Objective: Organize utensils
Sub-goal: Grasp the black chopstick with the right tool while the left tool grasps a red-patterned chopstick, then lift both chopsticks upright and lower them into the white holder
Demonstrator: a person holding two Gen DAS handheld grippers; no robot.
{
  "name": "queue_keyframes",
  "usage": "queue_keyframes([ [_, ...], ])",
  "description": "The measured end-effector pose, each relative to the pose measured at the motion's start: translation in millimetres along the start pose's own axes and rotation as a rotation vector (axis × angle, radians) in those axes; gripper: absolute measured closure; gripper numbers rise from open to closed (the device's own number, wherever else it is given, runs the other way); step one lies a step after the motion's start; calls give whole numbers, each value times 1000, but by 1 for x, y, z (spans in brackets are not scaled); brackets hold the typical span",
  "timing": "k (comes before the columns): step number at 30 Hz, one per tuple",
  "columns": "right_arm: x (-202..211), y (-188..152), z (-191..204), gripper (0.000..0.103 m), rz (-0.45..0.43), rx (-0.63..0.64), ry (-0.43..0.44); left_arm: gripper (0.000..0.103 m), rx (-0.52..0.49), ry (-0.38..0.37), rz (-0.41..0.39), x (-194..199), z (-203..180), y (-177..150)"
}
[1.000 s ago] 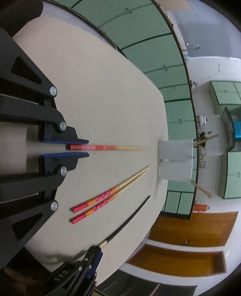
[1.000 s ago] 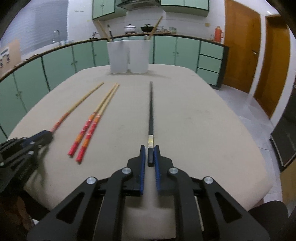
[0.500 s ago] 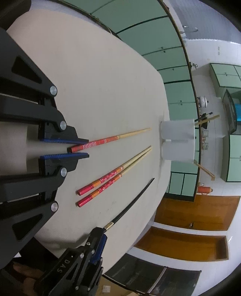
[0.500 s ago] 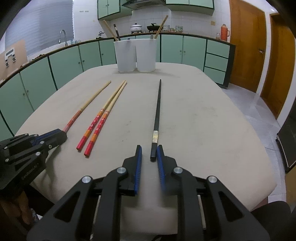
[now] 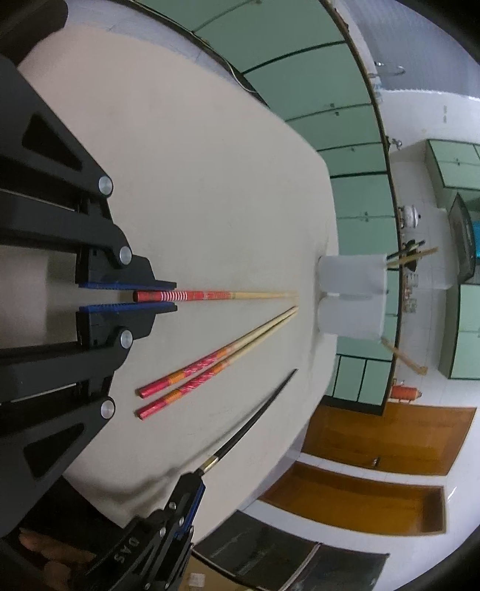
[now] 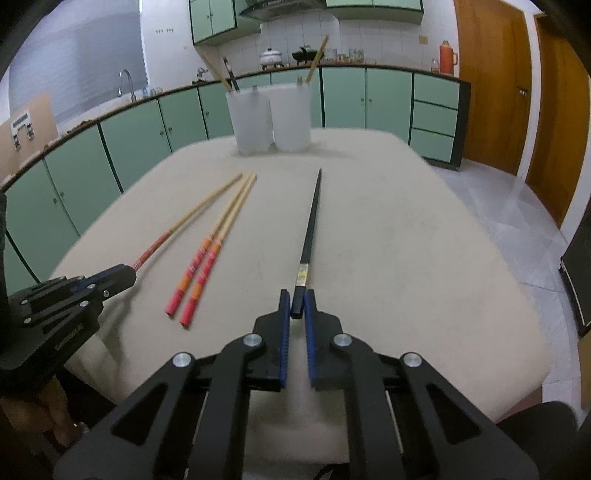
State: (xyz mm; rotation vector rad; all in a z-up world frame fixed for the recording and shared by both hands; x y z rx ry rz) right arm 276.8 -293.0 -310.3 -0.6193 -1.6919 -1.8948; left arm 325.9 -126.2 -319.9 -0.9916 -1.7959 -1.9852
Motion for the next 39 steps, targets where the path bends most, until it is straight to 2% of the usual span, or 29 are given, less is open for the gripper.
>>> queue_keyframes([
  [5, 41, 26, 3, 96, -17, -3, 20, 97, 68, -12, 14, 31, 12, 20],
  [9, 71, 50, 6, 97, -36, 26, 25, 97, 58, -23, 11, 55, 12, 34],
  [17, 107, 104, 17, 97, -101, 124, 59, 97, 20, -24, -70, 94, 16, 77],
  [20, 103, 119, 20, 97, -88, 141, 81, 97, 12, -26, -88, 101, 18, 97],
  [27, 83, 147, 20, 97, -54, 180, 84, 97, 12, -46, -71, 98, 22, 132],
  [34, 58, 165, 19, 97, 3, 185, 99, 97, -11, -62, -56, 88, 18, 150],
  [39, 51, 181, 20, 97, 11, 200, 105, 97, -27, -68, -50, 82, 15, 162],
])
Point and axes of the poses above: each gripper's, at about its wrist camera, not at the fingertips, and x roughly against the way its jaws point, z to its left, y to its top, the point moved 6 cm from there along -x, roughly the way its jaws point, and after that the axes turned 4 degrees about y, right-handed, at the moved point
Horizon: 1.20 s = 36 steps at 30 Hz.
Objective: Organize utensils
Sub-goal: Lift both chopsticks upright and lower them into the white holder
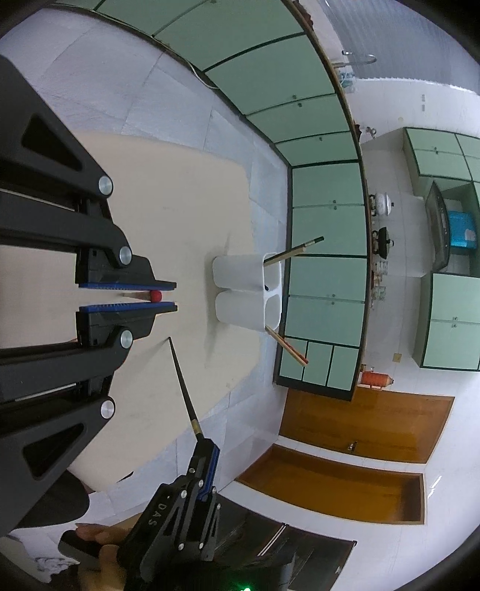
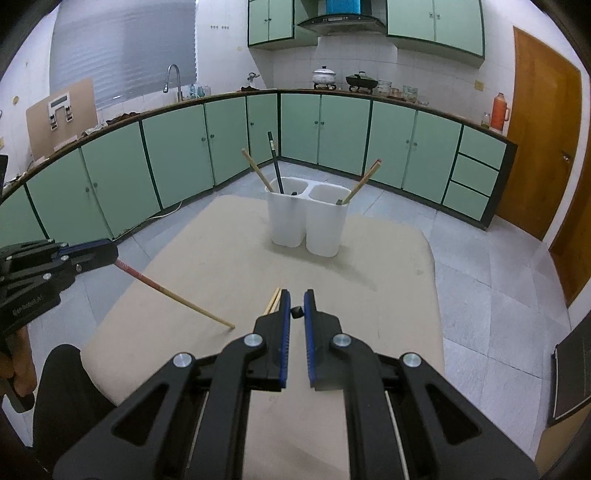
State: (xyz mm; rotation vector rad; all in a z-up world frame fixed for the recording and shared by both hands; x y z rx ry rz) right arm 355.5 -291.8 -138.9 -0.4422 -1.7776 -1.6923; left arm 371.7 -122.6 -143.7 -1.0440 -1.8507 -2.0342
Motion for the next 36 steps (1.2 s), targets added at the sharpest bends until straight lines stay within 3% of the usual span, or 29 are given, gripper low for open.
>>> queue_keyframes([
  [19, -11, 57, -9, 97, 66, 41, 37, 97, -17, -57, 53, -24, 10, 37],
  [30, 8, 105, -15, 97, 101, 68, 59, 97, -43, -70, 69, -30, 19, 87],
  [36, 20, 129, -18, 97, 69, 78, 48, 97, -63, -82, 47, -24, 17, 118],
])
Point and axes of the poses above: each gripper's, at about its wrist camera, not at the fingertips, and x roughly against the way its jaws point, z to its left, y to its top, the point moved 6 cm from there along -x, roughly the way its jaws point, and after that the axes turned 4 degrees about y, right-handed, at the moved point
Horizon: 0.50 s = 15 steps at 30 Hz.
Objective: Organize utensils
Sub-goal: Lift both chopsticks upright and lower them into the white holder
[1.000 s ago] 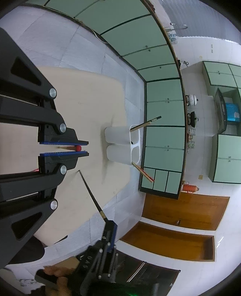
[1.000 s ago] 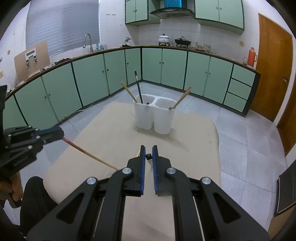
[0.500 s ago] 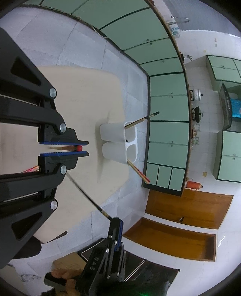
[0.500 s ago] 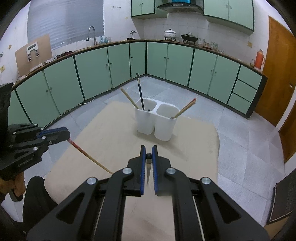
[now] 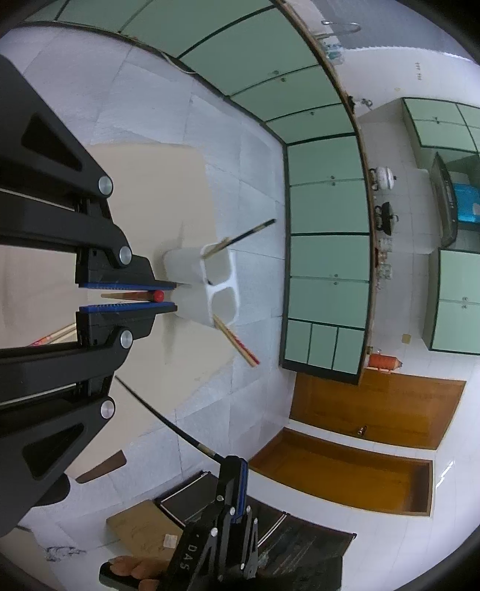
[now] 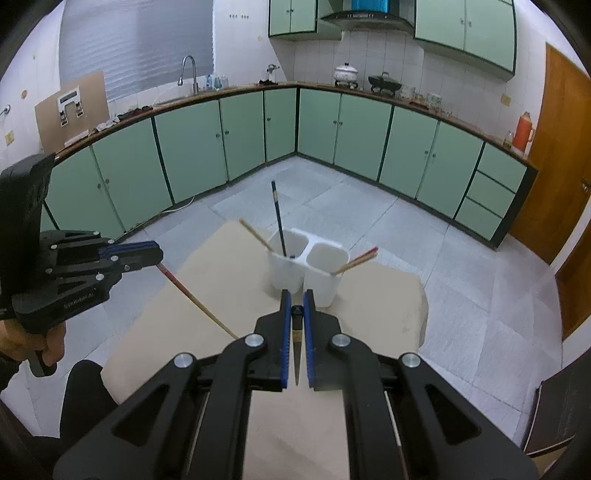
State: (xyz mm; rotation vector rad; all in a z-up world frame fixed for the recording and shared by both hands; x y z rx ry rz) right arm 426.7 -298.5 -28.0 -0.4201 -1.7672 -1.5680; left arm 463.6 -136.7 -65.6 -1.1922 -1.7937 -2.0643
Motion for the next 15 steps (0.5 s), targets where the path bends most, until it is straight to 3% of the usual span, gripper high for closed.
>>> queue_keyframes([
  [7, 1, 33, -7, 97, -34, -4, -2, 97, -2, 16, -53, 7, 6, 49],
  [15, -8, 86, -25, 97, -59, -46, 2, 97, 7, 44, -91, -12, 17, 107],
])
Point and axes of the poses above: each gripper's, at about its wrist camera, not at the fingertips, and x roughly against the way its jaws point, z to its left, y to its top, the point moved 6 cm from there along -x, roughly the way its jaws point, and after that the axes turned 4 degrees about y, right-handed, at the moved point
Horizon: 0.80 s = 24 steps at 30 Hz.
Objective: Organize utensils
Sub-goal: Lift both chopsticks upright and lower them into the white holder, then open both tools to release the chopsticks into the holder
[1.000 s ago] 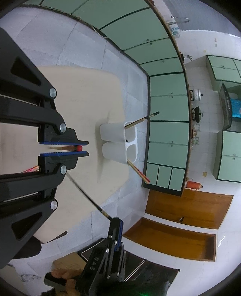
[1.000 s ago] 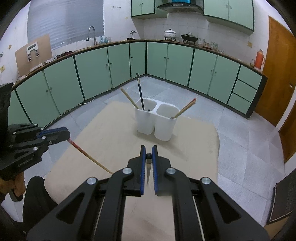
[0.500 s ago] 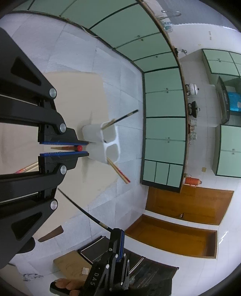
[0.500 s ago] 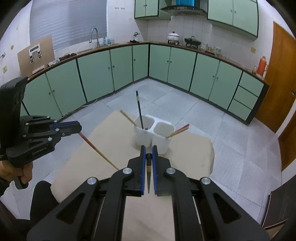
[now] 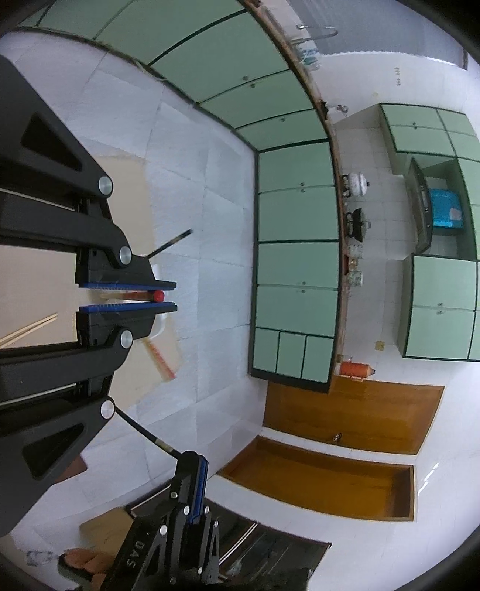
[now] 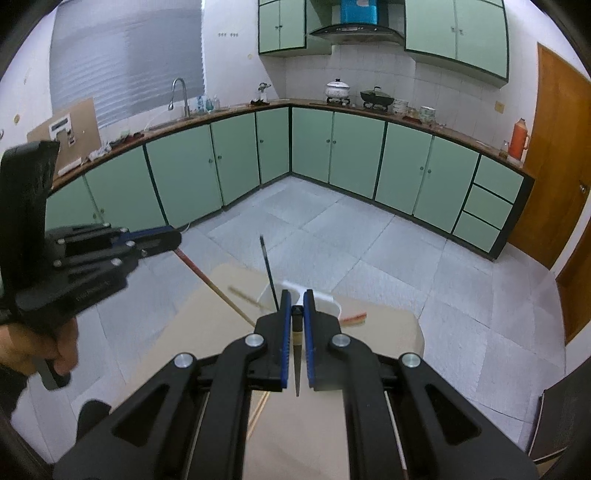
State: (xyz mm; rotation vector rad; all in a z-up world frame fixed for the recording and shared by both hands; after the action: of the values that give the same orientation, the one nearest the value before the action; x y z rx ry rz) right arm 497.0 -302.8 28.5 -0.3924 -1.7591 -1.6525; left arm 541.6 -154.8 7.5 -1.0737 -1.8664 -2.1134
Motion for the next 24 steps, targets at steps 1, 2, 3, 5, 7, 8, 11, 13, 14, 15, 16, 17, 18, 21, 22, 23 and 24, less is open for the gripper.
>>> queue_keyframes([
  [1, -3, 8, -2, 97, -7, -7, -1, 97, -2, 9, -4, -6, 1, 7],
  [2, -6, 16, -5, 97, -14, -12, 0, 97, -2, 14, -6, -11, 1, 12],
  [3, -8, 22, -6, 97, -21, -13, -4, 97, -2, 21, -6, -18, 2, 18],
  [5, -14, 38, -9, 97, -38, -14, -15, 97, -2, 28, -5, -32, 3, 26],
  [7, -24, 55, -16, 97, -56, -24, -25, 97, -2, 46, 0, -50, 5, 32],
  [8, -31, 62, -20, 97, -63, -27, -30, 97, -2, 48, 5, -56, 6, 33],
  [11, -53, 71, -34, 97, -72, -40, -50, 97, 4, 52, 34, -84, 9, 32],
  [13, -75, 72, -45, 97, -65, -62, -60, 97, 7, 50, 47, -100, 11, 28],
  [14, -86, 70, -50, 97, -58, -75, -61, 97, 10, 48, 60, -110, 12, 23],
  [15, -95, 68, -54, 97, -49, -88, -60, 97, 14, 49, 72, -118, 14, 17],
  [16, -106, 63, -59, 97, -36, -107, -58, 97, 18, 50, 87, -127, 16, 10],
  [17, -114, 59, -62, 97, -26, -116, -59, 97, 23, 49, 98, -132, 18, 5],
  [18, -125, 51, -66, 97, -9, -124, -61, 97, 31, 46, 112, -139, 21, -1],
  [21, -149, 29, -74, 97, 36, -141, -64, 97, 43, 42, 135, -150, 28, -15],
  [22, -153, 26, -74, 95, 44, -143, -64, 97, 43, 42, 141, -151, 31, -19],
  [23, -155, 19, -75, 94, 48, -147, -65, 96, 42, 44, 141, -151, 32, -20],
  [24, -154, 16, -76, 92, 46, -152, -63, 96, 41, 47, 136, -149, 33, -21],
])
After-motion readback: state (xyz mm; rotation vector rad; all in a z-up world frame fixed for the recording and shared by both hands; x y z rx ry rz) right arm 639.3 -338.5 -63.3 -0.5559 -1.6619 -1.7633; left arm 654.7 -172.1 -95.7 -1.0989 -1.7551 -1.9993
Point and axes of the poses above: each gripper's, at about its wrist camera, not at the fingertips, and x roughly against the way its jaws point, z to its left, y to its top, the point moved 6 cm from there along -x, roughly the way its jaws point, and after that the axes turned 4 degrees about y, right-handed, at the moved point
